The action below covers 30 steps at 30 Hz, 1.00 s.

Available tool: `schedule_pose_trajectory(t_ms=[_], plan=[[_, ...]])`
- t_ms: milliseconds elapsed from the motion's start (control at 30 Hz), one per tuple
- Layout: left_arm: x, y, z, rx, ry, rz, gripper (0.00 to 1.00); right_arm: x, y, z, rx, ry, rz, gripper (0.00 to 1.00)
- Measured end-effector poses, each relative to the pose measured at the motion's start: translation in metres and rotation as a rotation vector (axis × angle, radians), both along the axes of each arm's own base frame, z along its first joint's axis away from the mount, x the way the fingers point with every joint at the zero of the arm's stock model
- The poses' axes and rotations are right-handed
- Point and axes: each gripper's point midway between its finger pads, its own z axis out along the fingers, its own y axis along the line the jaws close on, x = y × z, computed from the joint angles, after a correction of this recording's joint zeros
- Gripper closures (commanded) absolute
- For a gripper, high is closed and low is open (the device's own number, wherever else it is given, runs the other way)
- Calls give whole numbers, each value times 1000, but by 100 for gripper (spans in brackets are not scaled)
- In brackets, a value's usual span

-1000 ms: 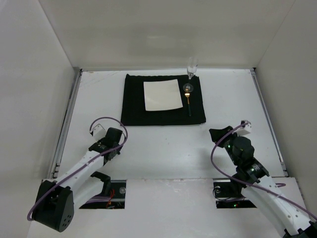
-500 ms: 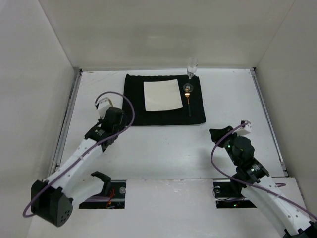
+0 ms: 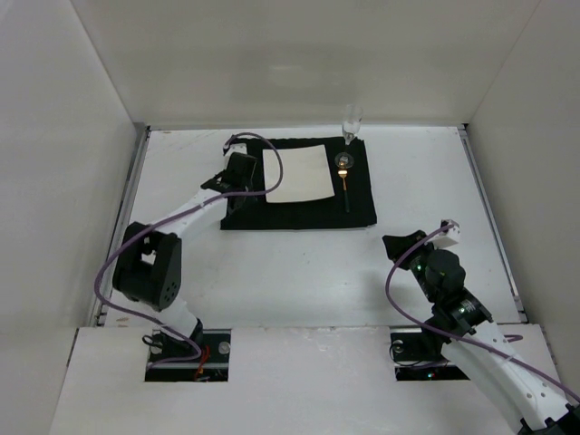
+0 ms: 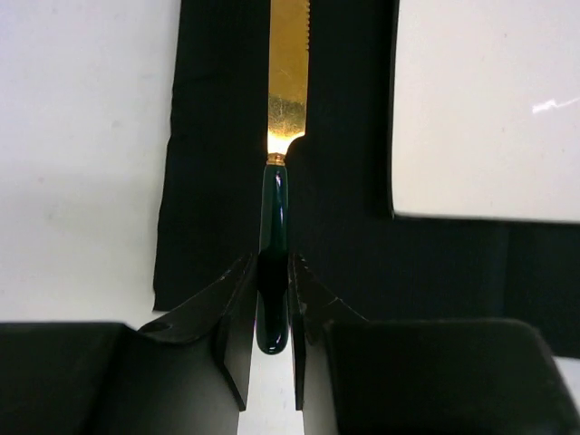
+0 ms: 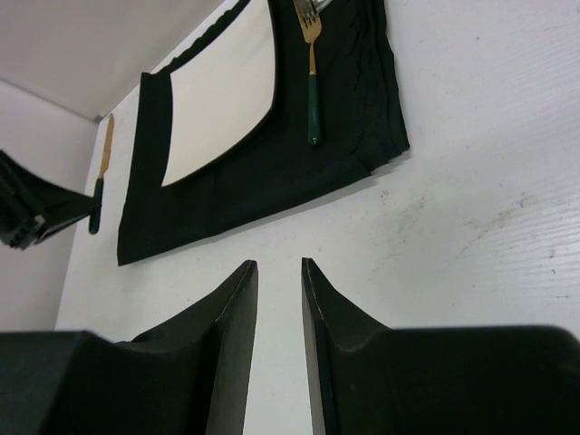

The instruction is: Set the dinner table for one person

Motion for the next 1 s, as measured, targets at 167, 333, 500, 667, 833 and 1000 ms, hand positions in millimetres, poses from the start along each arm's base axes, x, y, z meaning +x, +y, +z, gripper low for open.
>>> schedule_pose_trajectory(t_ms=[167,333,500,667,833,1000], plan=[[37,1,-18,8,23,-6,97,0,0,0,0,0,0,68],[52,1,-47,19,72,-8,97,0,0,0,0,0,0,68],[53,-4,-63,27,107,-24,96,0,0,0,0,0,0,68],[60,-7,-64,19,100,-26,95,0,0,0,0,0,0,68],[64,-5,-73,20,101,-20,92,0,0,0,0,0,0,68],[68,-7,-70,12,83,-19,74,0,0,0,-1,2,0,68]])
